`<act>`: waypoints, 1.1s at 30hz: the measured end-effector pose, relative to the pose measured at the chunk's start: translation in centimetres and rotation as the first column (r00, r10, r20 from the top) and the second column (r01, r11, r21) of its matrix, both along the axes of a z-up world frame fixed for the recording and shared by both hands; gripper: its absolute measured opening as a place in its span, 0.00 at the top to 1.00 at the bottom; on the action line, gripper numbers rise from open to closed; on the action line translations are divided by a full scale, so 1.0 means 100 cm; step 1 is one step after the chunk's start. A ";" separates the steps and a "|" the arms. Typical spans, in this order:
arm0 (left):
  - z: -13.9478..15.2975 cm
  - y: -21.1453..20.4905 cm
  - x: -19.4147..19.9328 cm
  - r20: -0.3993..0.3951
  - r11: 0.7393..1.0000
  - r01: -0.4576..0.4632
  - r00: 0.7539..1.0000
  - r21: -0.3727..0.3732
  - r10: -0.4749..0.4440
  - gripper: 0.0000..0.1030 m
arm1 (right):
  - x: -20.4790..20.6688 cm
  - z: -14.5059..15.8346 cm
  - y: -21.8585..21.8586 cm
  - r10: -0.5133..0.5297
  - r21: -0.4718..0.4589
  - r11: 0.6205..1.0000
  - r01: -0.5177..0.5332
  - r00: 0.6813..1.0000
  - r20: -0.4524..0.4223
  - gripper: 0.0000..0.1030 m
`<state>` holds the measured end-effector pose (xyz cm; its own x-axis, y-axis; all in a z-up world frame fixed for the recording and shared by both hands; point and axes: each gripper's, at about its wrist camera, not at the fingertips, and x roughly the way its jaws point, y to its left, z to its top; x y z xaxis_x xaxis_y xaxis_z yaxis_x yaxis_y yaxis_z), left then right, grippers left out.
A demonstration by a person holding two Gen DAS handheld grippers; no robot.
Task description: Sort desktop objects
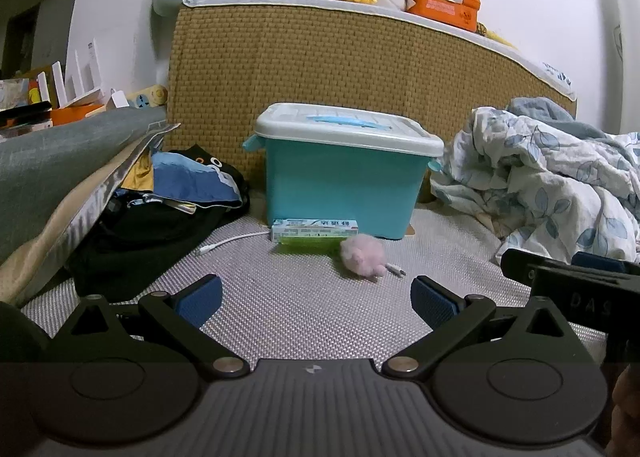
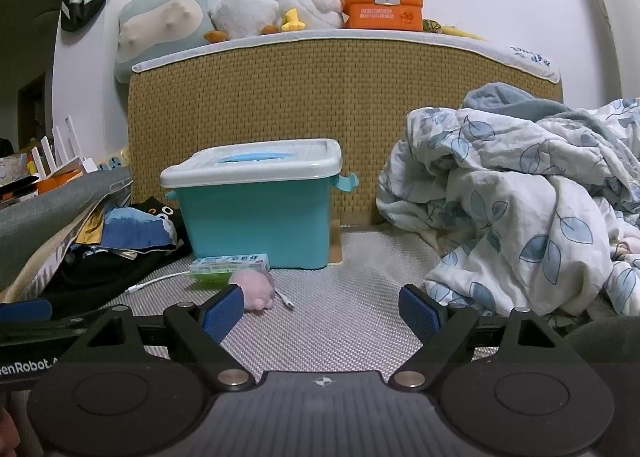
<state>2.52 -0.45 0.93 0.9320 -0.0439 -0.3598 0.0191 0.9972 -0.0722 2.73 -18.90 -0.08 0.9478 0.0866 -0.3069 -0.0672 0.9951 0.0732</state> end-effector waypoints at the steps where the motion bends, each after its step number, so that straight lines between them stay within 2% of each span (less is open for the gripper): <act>1: 0.000 -0.001 0.000 0.000 1.000 0.000 1.000 0.002 0.000 0.00 | 0.000 0.000 0.000 0.000 -0.002 1.000 0.000 1.000 -0.001 0.15; 16: 0.004 -0.005 -0.004 -0.006 1.000 0.003 1.000 0.030 -0.003 0.00 | 0.003 -0.005 0.004 -0.002 -0.020 1.000 0.002 1.000 -0.023 0.15; 23: 0.003 -0.007 -0.008 -0.019 0.999 -0.004 1.000 0.039 0.004 0.00 | 0.003 -0.004 -0.008 -0.024 0.044 0.999 0.026 0.999 -0.048 0.15; 33: 0.002 -0.007 -0.007 -0.031 0.999 -0.008 0.999 0.032 0.009 0.00 | 0.003 -0.006 -0.001 -0.002 0.007 1.000 0.002 0.999 -0.046 0.15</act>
<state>1.80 -1.18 1.13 0.9207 -0.0245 -0.3895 0.0092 0.9991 -0.0412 3.02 -18.99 -0.69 0.9329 0.0874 -0.3494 -0.0619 0.9946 0.0836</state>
